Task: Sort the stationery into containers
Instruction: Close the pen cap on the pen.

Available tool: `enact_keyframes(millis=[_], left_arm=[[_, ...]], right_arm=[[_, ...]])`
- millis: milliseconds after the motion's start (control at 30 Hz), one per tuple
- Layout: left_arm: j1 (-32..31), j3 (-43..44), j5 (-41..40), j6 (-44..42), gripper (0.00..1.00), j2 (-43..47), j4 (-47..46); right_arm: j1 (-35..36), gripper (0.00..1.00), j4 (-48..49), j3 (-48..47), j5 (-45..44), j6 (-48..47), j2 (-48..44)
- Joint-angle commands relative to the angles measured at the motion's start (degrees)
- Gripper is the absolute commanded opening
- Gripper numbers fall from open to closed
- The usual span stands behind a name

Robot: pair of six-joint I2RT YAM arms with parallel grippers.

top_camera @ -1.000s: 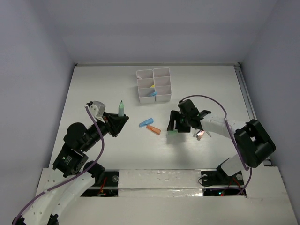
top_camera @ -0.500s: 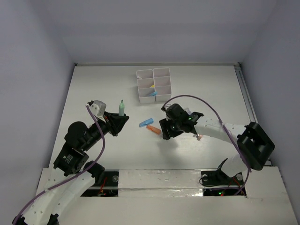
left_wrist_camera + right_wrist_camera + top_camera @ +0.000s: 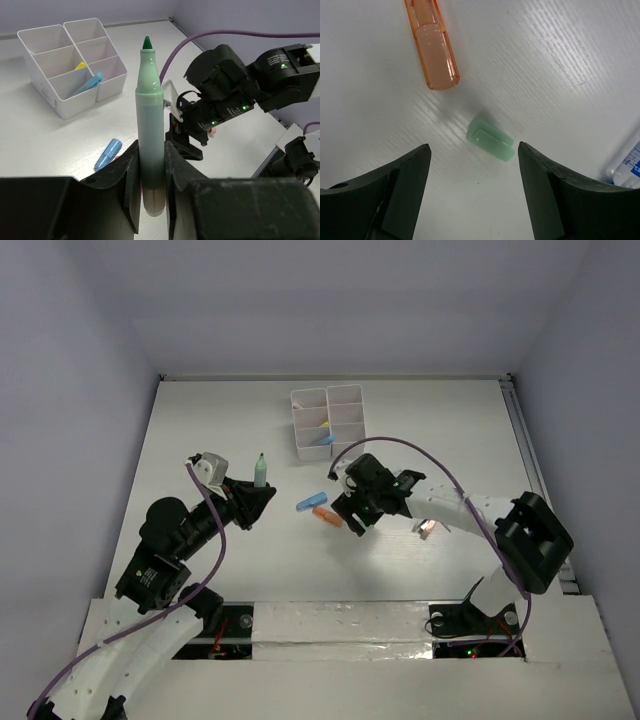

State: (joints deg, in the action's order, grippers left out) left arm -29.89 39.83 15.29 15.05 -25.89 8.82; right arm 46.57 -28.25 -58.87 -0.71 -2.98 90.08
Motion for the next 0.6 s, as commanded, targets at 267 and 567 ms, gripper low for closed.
enact_keyframes(millis=[267, 567], left_arm=[[0.18, 0.24, 0.45, -0.63, 0.00, -0.65, -3.11], [0.70, 0.33, 0.36, -0.72, 0.00, -0.65, -3.11]], right_arm=[[-0.16, 0.73, -1.81, -5.90, -2.36, -8.17, 6.42], [-0.16, 0.72, -5.50, -7.93, 0.36, -9.24, 12.39]])
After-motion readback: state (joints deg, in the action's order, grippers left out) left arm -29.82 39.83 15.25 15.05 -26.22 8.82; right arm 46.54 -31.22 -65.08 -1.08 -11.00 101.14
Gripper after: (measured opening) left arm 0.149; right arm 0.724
